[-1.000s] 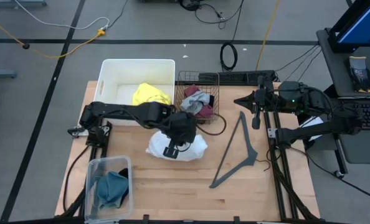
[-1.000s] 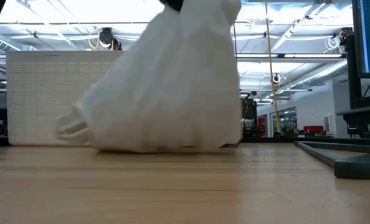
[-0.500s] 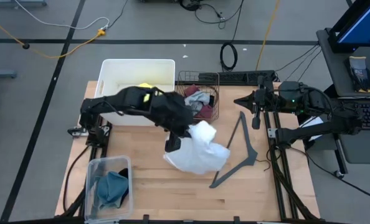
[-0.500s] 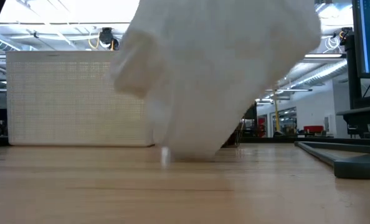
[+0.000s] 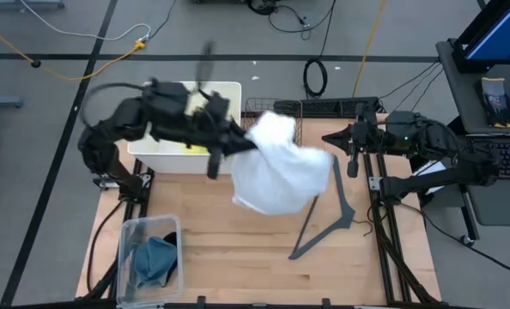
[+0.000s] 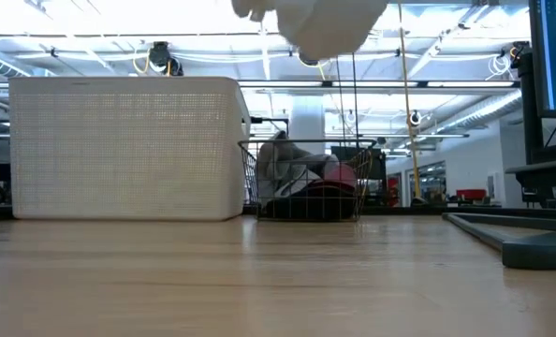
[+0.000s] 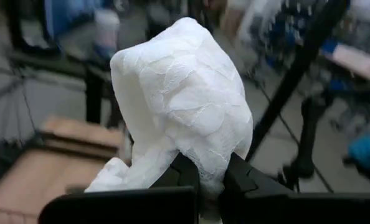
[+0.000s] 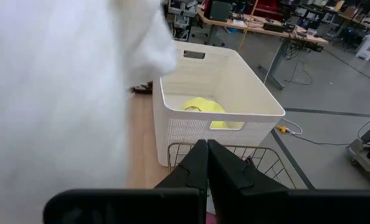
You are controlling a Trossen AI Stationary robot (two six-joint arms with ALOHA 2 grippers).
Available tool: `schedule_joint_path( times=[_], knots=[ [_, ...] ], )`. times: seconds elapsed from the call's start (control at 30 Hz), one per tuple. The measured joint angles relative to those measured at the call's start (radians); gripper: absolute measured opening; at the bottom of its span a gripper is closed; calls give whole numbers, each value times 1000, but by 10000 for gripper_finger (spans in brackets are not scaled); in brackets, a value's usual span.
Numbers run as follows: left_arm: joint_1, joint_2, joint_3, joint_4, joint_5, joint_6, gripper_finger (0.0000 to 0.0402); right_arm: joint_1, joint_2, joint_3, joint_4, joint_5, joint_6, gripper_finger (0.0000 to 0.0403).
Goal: Pick & Place Cloths
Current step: Put the white dress into the white bin
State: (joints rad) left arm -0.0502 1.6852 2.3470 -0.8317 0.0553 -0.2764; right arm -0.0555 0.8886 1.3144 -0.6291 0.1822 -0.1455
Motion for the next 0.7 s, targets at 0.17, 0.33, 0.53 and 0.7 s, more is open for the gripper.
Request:
schedule_joint_path(
  times=[0.17,0.33,0.53,0.7],
  knots=[
    [17,-58,0,89,-85,23,12,0,0,0,25,0,0,0],
    [46,-114,0,110,-220,96,12,0,0,0,27,0,1,0],
    [91,-179,0,149,-368,192,12,0,0,0,27,0,2,0],
    [132,-226,0,154,-473,254,12,0,0,0,27,0,2,0]
  ],
)
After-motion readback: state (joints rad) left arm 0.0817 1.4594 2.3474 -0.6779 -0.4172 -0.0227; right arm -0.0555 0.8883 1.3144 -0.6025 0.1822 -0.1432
